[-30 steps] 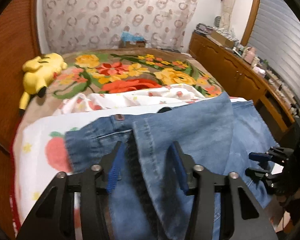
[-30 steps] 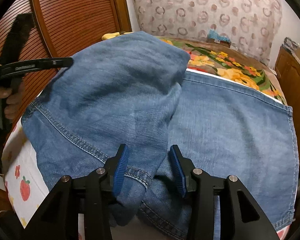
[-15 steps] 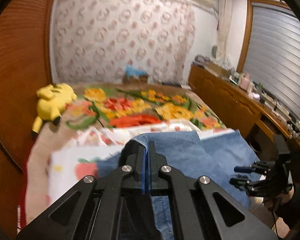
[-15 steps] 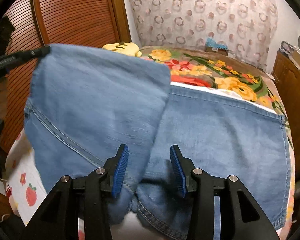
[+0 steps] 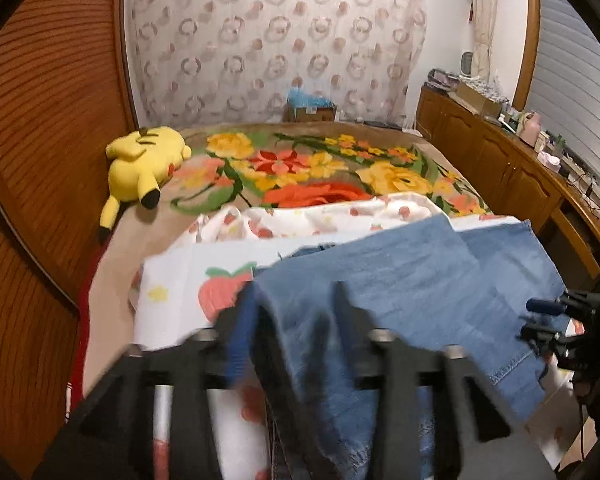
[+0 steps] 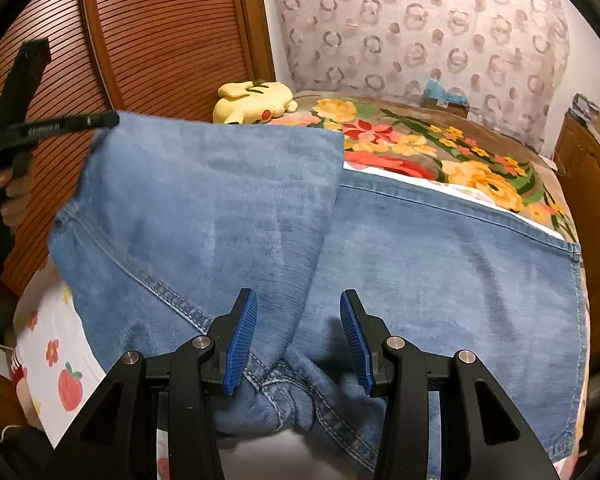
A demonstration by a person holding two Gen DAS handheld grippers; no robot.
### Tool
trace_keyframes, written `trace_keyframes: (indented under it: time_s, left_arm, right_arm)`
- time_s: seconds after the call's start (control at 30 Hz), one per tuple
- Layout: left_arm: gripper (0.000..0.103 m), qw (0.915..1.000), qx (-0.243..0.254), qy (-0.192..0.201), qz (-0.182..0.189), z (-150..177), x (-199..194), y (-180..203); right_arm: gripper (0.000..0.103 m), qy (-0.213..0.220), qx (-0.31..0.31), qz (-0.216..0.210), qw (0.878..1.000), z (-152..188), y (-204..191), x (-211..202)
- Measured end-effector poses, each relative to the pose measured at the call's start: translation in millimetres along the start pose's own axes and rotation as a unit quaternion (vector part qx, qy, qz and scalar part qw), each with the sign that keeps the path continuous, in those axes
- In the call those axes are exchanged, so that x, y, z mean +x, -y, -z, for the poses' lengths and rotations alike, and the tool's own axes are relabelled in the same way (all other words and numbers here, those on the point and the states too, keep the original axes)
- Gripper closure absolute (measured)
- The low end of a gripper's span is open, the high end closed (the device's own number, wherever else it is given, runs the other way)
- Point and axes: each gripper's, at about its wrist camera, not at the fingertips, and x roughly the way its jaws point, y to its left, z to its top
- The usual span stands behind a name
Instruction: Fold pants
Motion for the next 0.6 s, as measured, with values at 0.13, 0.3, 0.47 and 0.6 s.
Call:
trace_keyframes:
  time_s: [0.13,0.3,0.47,0.6]
  left_arm:
    - [0.049,0.9999,-0.001,-0.012,0.002,18.1,0.1,0.7]
    - [0.049,0.9994,-0.014,-0.030,0.010,51.6,-4.2,1.7]
    - [0.049,0.9986,-0.018,-0.049,0.012,71.7,-1.3,6.6]
    - [0.049,0.9983,-0.016,-0.055,0.010,82.0,0.2,8.9]
  right_arm:
    - [0.058,-0.002,0.003,0.002,1.000,-2.1,-1.6,-0.1]
    - [0.058,-0.001,0.000,-0.002,1.000,-1.3,-13.0,-5.6]
    - [0.058,-0.002,-0.004,-0.008,1.000,-0.5,-19.3,-4.8]
    - [0.058,-0.001,-0.007,-0.013,1.000,-0.1,-24.4,-6.8]
